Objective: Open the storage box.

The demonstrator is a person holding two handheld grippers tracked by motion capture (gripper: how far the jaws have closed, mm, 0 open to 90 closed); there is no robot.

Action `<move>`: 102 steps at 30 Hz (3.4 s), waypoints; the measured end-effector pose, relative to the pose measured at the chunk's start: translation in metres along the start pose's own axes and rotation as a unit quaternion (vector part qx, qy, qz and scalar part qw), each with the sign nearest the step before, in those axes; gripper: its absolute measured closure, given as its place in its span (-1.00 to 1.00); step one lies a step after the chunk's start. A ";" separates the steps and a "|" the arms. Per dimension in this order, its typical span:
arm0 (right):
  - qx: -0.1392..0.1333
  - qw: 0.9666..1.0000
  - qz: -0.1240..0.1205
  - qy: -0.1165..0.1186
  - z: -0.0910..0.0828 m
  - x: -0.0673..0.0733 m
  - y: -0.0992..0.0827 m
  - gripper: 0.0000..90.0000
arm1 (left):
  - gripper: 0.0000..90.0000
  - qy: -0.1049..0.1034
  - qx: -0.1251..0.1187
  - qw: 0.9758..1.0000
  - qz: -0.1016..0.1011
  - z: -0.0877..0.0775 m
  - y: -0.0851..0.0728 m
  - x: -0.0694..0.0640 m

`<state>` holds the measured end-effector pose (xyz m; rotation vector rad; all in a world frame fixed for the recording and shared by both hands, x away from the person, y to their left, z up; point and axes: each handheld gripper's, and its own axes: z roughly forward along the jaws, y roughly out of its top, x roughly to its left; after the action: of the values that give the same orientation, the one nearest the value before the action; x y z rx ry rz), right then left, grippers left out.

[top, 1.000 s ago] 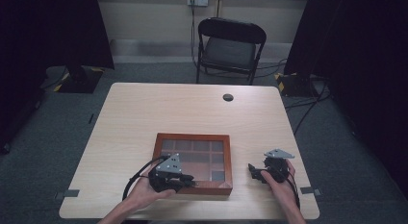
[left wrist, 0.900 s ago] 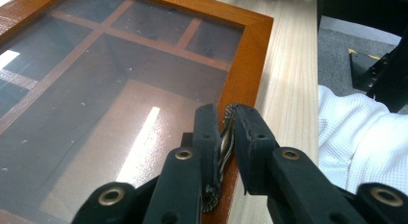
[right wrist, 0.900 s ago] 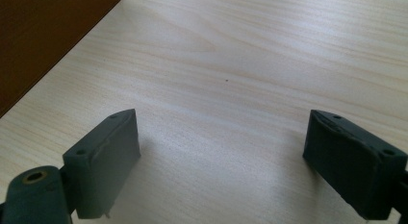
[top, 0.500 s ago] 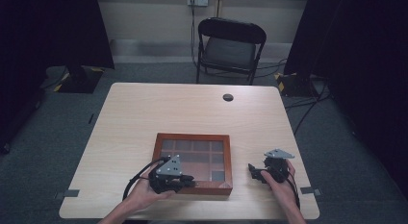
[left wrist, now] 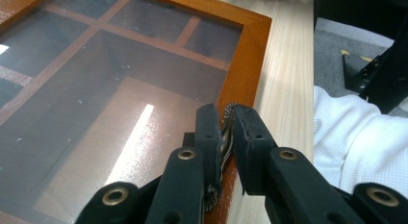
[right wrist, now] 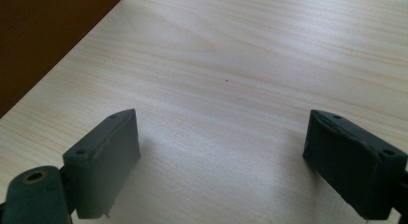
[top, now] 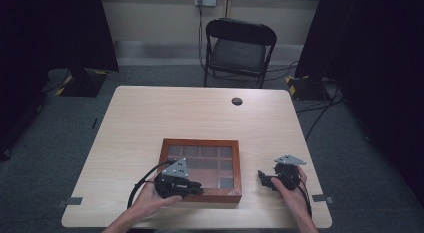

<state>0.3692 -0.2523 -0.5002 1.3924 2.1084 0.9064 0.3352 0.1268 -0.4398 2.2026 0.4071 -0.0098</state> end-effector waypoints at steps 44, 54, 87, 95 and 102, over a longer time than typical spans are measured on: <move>0.000 1.000 0.000 0.000 0.000 0.000 0.000 -0.75 | 0.80 -0.024 -0.008 0.999 -0.022 -0.017 0.022 0.007; 0.000 1.000 0.000 0.000 0.000 0.000 0.000 -0.75 | 0.80 -0.027 0.001 0.999 -0.021 -0.020 0.028 0.009; 0.000 1.000 0.000 0.000 0.000 0.000 0.000 -0.75 | 0.80 -0.029 0.004 0.999 -0.026 -0.031 0.045 0.011; 0.000 1.000 0.001 0.000 0.000 0.000 0.000 -0.75 | 0.80 -0.027 0.006 0.999 -0.023 -0.034 0.049 0.012; 0.000 1.000 0.001 0.000 0.000 0.000 0.000 -0.75 | 0.80 -0.026 0.011 0.999 -0.019 -0.035 0.053 0.012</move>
<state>0.3692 -0.2521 -0.5002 1.3941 2.1070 0.9070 0.3575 0.1277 -0.3794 2.2116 0.4214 -0.0911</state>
